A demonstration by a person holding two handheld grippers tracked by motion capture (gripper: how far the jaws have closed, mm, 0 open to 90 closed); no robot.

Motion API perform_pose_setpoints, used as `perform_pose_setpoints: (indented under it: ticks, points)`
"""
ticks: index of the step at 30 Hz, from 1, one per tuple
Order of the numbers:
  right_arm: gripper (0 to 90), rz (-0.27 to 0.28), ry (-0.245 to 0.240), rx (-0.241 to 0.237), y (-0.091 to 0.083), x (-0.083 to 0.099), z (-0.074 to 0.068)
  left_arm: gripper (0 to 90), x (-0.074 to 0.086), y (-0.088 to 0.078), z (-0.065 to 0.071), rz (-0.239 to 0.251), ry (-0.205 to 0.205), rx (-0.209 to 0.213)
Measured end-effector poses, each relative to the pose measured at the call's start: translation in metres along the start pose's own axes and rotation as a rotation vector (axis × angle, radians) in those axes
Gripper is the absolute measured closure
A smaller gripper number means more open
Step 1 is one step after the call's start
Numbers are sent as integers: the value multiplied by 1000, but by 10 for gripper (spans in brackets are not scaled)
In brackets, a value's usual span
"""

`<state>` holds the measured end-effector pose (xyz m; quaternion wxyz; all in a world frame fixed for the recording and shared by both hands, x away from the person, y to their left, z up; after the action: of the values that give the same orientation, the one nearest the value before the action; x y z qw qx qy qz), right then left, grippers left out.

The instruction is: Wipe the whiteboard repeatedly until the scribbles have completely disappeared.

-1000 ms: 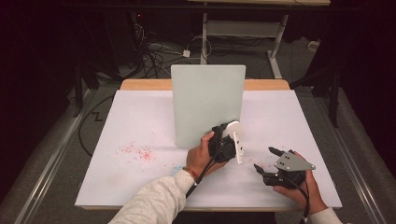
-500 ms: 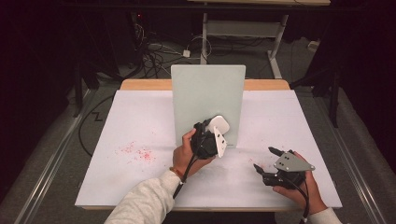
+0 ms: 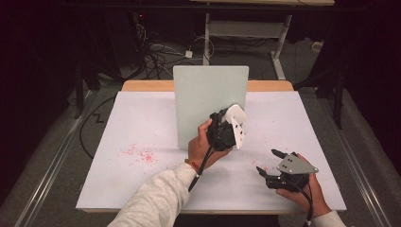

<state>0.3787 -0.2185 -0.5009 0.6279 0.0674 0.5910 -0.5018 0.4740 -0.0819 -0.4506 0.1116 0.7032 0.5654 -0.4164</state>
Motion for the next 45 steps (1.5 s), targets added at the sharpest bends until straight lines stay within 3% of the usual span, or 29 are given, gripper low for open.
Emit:
perform_pose_setpoints:
  ticks: [8, 10, 12, 14, 20, 25, 35, 38, 39, 45]
  points:
    - [241, -1, 0, -3, 0, 0, 0, 279, 4, 5, 15, -20, 39, 18]
    - [241, -1, -2, -6, 1, 0, -1, 279, 9, 5, 21, -29, 36, 33]
    - [241, -3, -6, -6, 1, 0, -1, 279, 17, 4, 27, -34, 72, 33]
    - [241, -4, -3, -5, 0, 0, -1, 279, 23, 3, 30, -40, 72, 41]
    - [241, -4, -10, -7, 1, 0, -2, 280, 36, 0, 33, -64, 109, 54]
    - [241, -5, -11, -4, 1, 1, -1, 280, 49, -5, 29, -78, 99, 64]
    - [241, -7, -13, -5, 2, 1, -2, 280, 85, -24, -6, -114, 74, 48]
    - [241, -11, -17, -7, 2, 1, -3, 281, 97, -31, -22, -123, 72, 30]
    - [241, -12, -16, -6, 2, 1, -3, 281, 105, -36, -34, -129, 53, 21]
    - [241, -18, -11, -7, 3, 2, -4, 280, 128, -49, -65, -155, 15, -18]
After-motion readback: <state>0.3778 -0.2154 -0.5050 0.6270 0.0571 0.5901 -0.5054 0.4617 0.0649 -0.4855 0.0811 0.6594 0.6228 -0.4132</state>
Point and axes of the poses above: each handheld gripper's, and its own axes: y roughly forward along the jaws, x roughly out of its underside, z roughly to its right, the point moved 10 cm from there along y, roughly forward along the jaws, and after that the axes turned 2 degrees about -x, right-handed, at the moved point
